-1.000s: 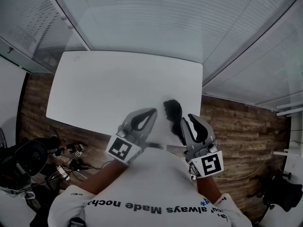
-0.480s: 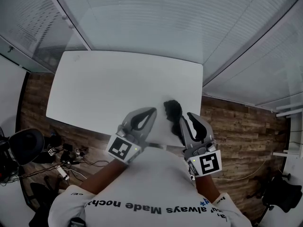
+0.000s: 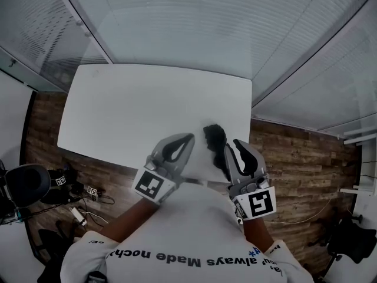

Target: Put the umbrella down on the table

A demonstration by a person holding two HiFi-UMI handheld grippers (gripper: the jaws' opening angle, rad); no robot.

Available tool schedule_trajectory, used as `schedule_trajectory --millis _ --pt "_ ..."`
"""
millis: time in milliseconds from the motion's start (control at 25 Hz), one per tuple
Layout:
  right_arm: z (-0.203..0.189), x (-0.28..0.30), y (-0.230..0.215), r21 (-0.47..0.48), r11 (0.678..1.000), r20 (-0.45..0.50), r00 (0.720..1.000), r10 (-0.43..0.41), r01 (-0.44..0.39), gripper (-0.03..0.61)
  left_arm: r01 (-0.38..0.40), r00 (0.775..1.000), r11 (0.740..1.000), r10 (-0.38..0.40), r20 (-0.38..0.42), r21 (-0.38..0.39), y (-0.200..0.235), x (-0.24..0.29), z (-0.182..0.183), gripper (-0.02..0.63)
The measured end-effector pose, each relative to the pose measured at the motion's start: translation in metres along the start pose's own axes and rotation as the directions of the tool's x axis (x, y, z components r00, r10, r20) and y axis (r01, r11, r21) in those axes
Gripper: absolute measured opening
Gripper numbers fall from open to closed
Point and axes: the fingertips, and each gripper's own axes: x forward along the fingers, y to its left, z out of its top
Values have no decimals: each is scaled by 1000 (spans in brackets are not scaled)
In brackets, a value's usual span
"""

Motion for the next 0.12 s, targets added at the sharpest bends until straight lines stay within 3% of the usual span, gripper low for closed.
schedule_trajectory --millis 120 --pt "-1 4 -1 -4 1000 -5 1000 3 -3 77 2 1000 1000 -2 0 -2 3 2 -1 2"
